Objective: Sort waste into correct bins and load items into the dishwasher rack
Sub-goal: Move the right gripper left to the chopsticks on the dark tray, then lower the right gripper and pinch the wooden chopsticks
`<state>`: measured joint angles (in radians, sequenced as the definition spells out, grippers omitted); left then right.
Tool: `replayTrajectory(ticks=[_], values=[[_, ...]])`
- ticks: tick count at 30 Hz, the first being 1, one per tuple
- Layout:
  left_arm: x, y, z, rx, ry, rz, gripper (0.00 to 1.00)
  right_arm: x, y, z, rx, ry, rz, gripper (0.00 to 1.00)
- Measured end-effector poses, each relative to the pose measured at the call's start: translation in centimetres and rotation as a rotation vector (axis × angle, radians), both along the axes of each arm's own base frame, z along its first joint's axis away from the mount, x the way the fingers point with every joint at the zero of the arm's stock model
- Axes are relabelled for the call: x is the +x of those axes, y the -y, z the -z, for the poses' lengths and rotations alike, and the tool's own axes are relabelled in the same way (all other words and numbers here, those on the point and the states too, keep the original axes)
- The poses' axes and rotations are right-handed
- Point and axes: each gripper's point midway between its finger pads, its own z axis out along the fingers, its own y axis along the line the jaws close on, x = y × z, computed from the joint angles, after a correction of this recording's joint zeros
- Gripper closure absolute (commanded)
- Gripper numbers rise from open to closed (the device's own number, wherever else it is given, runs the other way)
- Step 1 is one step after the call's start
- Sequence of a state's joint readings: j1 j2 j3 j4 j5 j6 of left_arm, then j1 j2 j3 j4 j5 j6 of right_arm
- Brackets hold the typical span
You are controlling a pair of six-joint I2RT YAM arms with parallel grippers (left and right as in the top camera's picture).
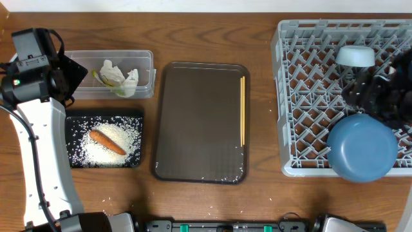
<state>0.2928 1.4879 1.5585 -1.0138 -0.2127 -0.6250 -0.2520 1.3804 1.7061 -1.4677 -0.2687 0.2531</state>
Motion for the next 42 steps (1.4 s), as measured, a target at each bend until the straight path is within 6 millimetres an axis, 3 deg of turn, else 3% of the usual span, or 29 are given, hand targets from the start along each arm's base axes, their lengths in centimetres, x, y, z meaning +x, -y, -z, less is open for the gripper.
replayTrajectory(ticks=[4, 7, 13, 16, 22, 28, 31, 34, 42], values=[[0.0, 0.0, 0.0, 0.000, 0.000, 0.000, 0.02, 0.1, -1.1, 0.1, -0.014, -0.007, -0.022, 0.23], [0.0, 0.0, 0.0, 0.000, 0.000, 0.000, 0.02, 0.4, -3.0, 0.0, -0.022, 0.004, -0.085, 0.23], [0.0, 0.0, 0.0, 0.000, 0.000, 0.000, 0.02, 2.2, -10.2, -0.7, -0.033, 0.113, -0.320, 0.21], [0.0, 0.0, 0.0, 0.000, 0.000, 0.000, 0.02, 2.8, -14.4, 0.3, -0.031, 0.132, -0.406, 0.21], [0.0, 0.0, 0.0, 0.000, 0.000, 0.000, 0.02, 5.4, -21.1, 5.9, -0.058, 0.062, -0.501, 0.20], [0.0, 0.0, 0.0, 0.000, 0.000, 0.000, 0.02, 8.2, -25.3, 15.6, -0.107, -0.086, -0.547, 0.21], [0.0, 0.0, 0.0, 0.000, 0.000, 0.000, 0.02, 8.5, -26.2, 19.5, -0.121, -0.154, -0.541, 0.22], [0.0, 0.0, 0.0, 0.000, 0.000, 0.000, 0.02, 9.0, -26.8, 22.0, -0.124, -0.183, -0.528, 0.23], [0.0, 0.0, 0.0, 0.000, 0.000, 0.000, 0.02, 9.8, -26.4, 24.5, -0.148, -0.210, -0.427, 0.23]])
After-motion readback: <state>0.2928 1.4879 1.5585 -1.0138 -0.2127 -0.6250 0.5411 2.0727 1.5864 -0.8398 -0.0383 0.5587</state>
